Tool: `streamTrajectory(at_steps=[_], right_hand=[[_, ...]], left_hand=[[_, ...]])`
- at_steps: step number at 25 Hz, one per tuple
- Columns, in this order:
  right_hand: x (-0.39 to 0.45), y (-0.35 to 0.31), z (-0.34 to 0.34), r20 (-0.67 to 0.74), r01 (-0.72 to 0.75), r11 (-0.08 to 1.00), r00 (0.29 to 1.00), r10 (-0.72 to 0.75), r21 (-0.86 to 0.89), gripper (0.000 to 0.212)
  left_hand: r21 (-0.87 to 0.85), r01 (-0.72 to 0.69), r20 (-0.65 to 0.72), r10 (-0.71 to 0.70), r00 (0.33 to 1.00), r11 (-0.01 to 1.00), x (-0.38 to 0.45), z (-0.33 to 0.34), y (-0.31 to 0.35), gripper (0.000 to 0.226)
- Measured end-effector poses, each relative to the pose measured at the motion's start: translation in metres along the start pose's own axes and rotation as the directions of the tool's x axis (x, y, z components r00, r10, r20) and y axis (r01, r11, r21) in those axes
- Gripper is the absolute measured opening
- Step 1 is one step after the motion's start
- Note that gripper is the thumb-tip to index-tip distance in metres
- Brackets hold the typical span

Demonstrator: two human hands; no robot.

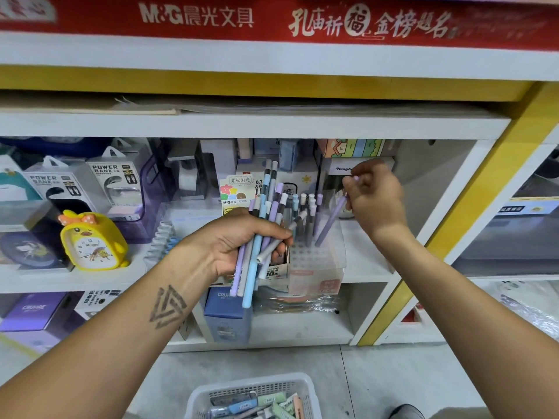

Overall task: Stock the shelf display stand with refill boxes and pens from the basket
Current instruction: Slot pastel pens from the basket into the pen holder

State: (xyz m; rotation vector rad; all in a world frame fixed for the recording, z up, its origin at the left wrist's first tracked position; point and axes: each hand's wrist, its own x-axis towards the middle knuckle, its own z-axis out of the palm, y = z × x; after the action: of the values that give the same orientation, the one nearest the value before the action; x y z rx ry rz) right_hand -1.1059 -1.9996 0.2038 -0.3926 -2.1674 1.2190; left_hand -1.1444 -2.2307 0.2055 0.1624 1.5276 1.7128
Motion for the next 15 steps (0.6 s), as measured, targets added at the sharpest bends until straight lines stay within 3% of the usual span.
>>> streamTrajectory(at_steps=[3, 11, 15], right_hand=[[-0.007, 0.003, 0.004, 0.158, 0.188, 0.950, 0.976, -0.152, -0.249, 0.007], [-0.014, 0.012, 0.010, 0.314, 0.341, 0.870, 0.920, -0.232, -0.356, 0.012], [-0.014, 0.013, 0.014, 0.316, 0.261, 0.924, 0.934, -0.168, -0.279, 0.022]], left_hand=[[-0.024, -0.023, -0.024, 0.023, 0.999, 0.999, 0.001, 0.000, 0.000, 0.006], [-0.019, -0.029, -0.042, 0.028, 0.999, 0.999, 0.004, 0.001, -0.001, 0.009], [-0.016, -0.036, -0.033, 0.036, 0.999, 0.999, 0.004, 0.002, -0.001, 0.006]])
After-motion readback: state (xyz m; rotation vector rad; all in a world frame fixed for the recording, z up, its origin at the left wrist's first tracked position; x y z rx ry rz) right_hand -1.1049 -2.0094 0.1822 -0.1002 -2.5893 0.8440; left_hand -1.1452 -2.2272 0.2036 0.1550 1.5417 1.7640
